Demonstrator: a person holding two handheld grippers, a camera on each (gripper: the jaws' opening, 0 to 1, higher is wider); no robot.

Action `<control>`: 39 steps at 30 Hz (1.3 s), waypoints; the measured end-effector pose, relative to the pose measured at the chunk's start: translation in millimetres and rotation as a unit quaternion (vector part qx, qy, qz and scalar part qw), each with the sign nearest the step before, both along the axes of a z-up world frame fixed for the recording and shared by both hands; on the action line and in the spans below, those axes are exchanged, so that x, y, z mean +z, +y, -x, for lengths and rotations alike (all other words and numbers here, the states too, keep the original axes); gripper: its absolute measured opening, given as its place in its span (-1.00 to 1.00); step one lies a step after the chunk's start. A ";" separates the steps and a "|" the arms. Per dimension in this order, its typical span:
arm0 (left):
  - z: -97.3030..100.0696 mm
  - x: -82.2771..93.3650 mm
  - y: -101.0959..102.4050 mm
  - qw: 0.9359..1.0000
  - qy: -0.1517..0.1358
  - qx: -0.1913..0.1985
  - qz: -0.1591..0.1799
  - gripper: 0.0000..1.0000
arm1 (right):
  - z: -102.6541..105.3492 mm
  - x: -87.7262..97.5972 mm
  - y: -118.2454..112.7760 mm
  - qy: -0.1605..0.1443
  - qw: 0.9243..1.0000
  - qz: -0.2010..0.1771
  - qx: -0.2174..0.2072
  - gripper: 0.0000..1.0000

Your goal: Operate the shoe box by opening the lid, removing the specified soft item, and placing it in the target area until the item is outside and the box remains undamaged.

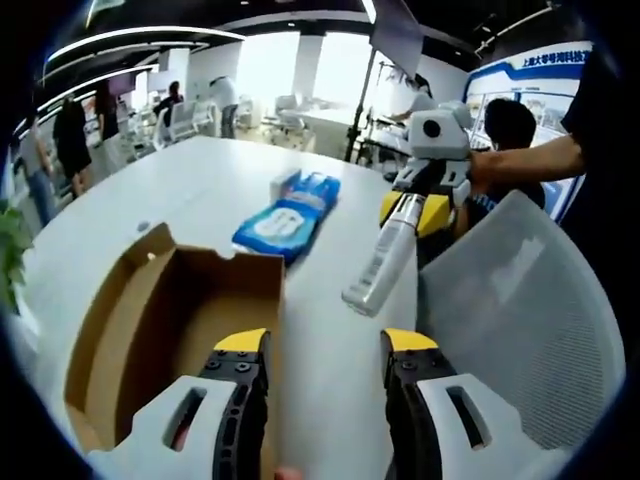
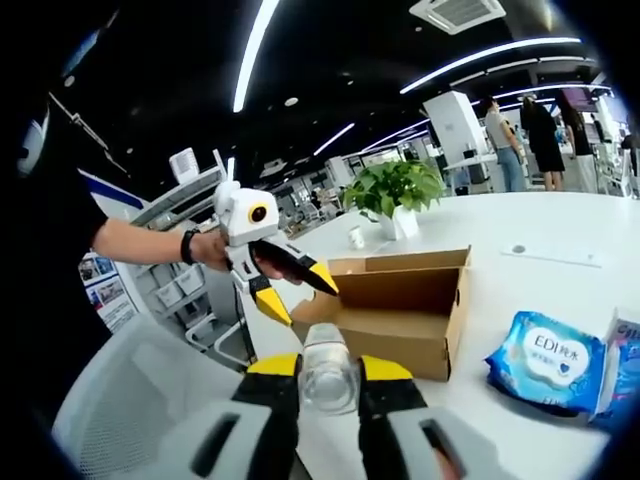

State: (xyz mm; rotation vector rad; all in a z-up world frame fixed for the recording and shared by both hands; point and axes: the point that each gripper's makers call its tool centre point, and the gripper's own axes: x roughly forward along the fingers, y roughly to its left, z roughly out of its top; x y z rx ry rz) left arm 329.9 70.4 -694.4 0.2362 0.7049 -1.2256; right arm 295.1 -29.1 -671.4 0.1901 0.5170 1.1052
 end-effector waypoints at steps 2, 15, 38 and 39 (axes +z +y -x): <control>-0.2 -1.9 1.4 1.000 0.000 0.006 -0.002 -0.07 | -0.2 -0.2 -3.6 0.000 1.000 0.004 0.000 -0.66; -8.9 -7.0 16.2 0.997 0.004 0.083 0.010 -0.05 | -9.4 5.1 -33.2 -0.004 1.000 0.026 -0.001 -0.66; -8.0 -10.3 29.9 0.988 0.003 0.155 0.022 -0.04 | -23.6 0.1 -78.5 -0.007 0.998 0.056 -0.012 -0.66; -7.9 -10.3 30.0 0.987 0.003 0.157 0.023 -0.04 | -24.2 -0.7 -79.9 -0.006 0.998 0.057 -0.013 -0.66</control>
